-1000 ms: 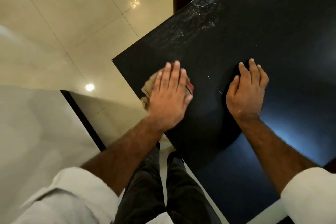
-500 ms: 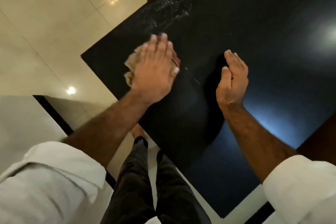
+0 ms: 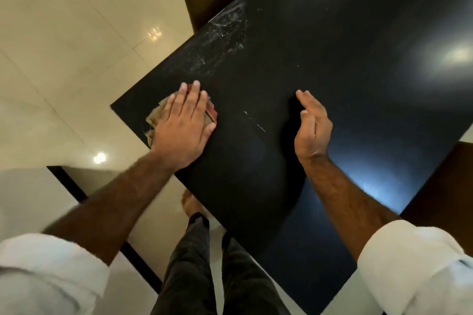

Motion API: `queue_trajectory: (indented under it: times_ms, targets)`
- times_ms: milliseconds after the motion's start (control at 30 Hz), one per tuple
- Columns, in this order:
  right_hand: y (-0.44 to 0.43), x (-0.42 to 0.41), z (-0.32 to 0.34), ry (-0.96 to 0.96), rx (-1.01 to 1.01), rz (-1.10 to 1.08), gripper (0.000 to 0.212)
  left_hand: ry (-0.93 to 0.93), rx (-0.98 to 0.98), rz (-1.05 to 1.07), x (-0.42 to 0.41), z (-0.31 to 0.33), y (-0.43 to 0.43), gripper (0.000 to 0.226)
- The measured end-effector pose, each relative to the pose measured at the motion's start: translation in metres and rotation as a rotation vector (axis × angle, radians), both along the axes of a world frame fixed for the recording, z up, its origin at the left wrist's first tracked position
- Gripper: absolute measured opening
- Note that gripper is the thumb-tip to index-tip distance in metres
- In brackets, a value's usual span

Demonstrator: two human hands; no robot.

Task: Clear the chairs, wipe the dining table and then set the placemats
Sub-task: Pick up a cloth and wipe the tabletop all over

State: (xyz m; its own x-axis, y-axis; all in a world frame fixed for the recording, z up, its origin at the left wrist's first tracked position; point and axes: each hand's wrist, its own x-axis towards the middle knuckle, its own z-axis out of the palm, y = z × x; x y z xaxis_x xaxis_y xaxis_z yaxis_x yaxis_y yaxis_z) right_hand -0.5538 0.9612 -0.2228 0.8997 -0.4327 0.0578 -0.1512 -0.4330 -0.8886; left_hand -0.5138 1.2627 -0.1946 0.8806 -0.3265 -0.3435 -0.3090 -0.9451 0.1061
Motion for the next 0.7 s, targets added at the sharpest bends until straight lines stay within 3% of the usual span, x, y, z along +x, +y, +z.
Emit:
queue_trajectory:
  times_ms: [100,200,300,400,500,600,700]
  targets:
    - [0.001,-0.001,-0.002,-0.010,0.003,-0.017,0.051,-0.065,-0.012,0.044,0.040,-0.005,-0.031,0.080]
    - [-0.002,-0.002,-0.007,-0.040,0.000,-0.005,0.052,-0.097,-0.050,-0.093,0.041,-0.003,-0.091,0.081]
    - [-0.005,-0.003,-0.012,-0.060,-0.005,0.006,0.051,-0.057,-0.132,-0.325,-0.006,-0.003,-0.122,0.081]
    - [-0.004,-0.002,-0.013,-0.059,-0.016,0.000,0.051,0.020,-0.142,-0.469,-0.066,-0.002,-0.094,0.080]
    - [-0.001,-0.002,-0.012,-0.063,-0.039,0.010,0.051,0.036,-0.064,-0.316,-0.079,0.000,-0.027,0.081]
    - [0.001,-0.003,-0.013,-0.054,-0.096,0.007,0.051,0.045,0.002,-0.084,-0.029,0.000,0.037,0.080]
    - [0.005,0.000,-0.011,-0.032,-0.171,0.021,0.052,-0.008,0.022,0.014,0.038,-0.006,0.063,0.079]
